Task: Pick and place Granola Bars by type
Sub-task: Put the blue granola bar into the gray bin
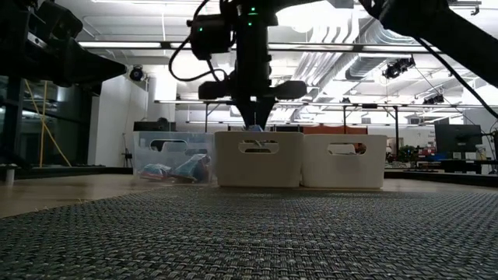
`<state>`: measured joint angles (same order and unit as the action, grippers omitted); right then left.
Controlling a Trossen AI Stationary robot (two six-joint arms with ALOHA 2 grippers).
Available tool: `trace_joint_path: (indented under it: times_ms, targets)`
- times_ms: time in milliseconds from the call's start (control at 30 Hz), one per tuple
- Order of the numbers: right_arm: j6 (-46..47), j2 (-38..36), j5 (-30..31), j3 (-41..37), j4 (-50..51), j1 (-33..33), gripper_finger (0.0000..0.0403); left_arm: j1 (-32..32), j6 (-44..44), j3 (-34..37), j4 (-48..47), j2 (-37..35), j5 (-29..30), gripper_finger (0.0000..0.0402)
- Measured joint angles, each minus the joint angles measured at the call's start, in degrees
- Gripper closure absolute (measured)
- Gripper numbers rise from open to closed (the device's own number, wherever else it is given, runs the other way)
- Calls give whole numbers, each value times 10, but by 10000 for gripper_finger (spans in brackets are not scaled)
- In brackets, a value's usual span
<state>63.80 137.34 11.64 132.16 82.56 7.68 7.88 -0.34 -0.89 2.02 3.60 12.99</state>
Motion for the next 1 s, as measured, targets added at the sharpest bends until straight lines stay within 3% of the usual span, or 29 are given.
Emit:
trace_joint_path:
  times_ms: [233, 533, 733, 1000]
  targets:
    - [19, 5, 21, 0, 29, 0, 371, 0, 0, 0, 0, 0, 0, 401]
    - [4, 4, 19, 0, 50, -10, 278, 0, 0, 0, 0, 0, 0, 401]
    - [-26, -2, 40, 8, 49, -22, 237, 0, 0, 0, 0, 0, 0, 401]
    - [-21, -102, 115, 13, 76, -47, 227, 0, 0, 0, 0, 0, 0, 401]
